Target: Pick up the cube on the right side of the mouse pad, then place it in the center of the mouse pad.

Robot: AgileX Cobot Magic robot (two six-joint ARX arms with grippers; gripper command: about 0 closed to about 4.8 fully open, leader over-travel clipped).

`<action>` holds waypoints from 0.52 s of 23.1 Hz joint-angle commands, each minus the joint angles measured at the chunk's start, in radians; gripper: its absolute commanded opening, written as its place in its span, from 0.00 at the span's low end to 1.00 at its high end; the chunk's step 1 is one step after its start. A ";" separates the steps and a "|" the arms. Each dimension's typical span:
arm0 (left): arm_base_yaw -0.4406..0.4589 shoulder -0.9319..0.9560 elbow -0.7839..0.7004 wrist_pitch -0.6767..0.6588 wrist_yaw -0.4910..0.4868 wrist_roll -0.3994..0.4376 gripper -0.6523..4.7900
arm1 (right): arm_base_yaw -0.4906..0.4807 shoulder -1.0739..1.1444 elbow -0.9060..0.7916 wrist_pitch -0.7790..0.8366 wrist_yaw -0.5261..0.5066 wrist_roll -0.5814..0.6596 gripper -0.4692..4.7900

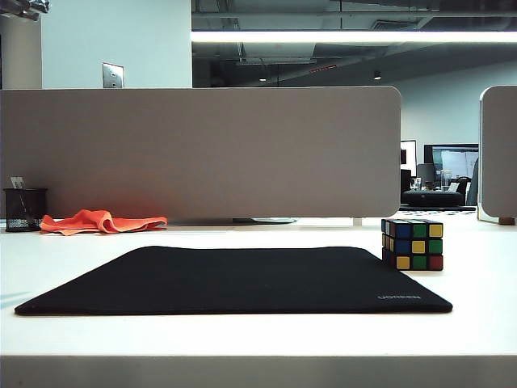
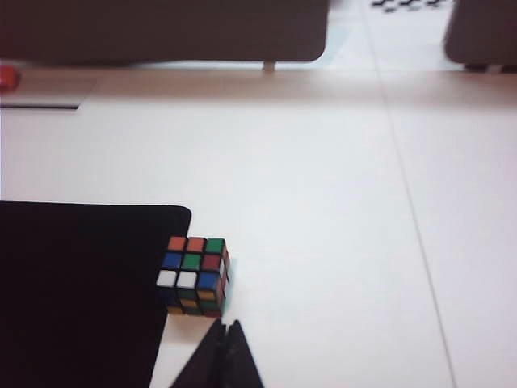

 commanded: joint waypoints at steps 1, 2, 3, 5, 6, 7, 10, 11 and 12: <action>0.001 0.005 0.008 0.008 0.007 0.004 0.42 | 0.051 0.135 0.092 -0.068 0.009 -0.009 0.32; -0.002 0.005 0.008 0.009 0.007 0.004 0.42 | 0.086 0.227 0.150 -0.090 0.018 -0.009 0.66; -0.006 0.005 0.008 0.010 0.007 0.004 0.42 | 0.101 0.267 0.175 -0.097 0.021 -0.009 0.80; -0.017 0.005 0.008 0.009 0.006 0.004 0.48 | 0.143 0.415 0.266 -0.099 0.028 -0.008 1.00; -0.017 0.006 0.008 0.009 0.006 0.003 0.48 | 0.146 0.456 0.290 -0.097 0.031 -0.003 1.00; -0.017 0.006 0.008 0.008 0.006 0.003 0.48 | 0.148 0.488 0.309 -0.097 0.036 0.006 1.00; -0.018 0.005 0.008 0.002 0.007 0.000 0.53 | 0.150 0.583 0.369 -0.102 0.045 0.039 1.00; -0.019 0.005 0.008 -0.005 0.007 -0.007 0.58 | 0.150 0.636 0.397 -0.105 0.050 0.101 1.00; -0.019 0.006 0.008 -0.008 0.007 -0.007 0.58 | 0.150 0.658 0.409 -0.105 0.050 0.125 1.00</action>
